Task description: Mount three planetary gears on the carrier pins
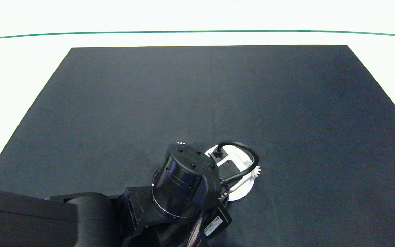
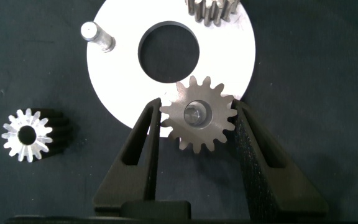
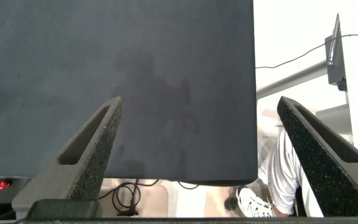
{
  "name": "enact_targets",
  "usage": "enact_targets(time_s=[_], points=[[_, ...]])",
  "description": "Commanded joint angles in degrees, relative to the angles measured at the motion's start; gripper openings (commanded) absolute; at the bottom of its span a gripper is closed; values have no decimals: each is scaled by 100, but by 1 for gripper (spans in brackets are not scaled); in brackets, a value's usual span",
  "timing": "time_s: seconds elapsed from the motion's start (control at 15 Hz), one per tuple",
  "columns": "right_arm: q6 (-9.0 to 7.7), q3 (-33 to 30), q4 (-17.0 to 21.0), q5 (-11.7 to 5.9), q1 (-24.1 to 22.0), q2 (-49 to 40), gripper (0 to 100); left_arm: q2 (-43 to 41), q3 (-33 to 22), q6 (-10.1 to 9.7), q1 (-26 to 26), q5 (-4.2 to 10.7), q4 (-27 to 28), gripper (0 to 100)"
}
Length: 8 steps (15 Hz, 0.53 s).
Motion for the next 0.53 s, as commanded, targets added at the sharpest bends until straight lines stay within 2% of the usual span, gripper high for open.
enact_targets(time_s=[0.07,0.53], points=[[-9,0,21,-14,2,11,100,50,-6,7,-9,10,-21,13],[-9,0,21,-14,2,3,100,112,-42,-2,0,10,-39,13]])
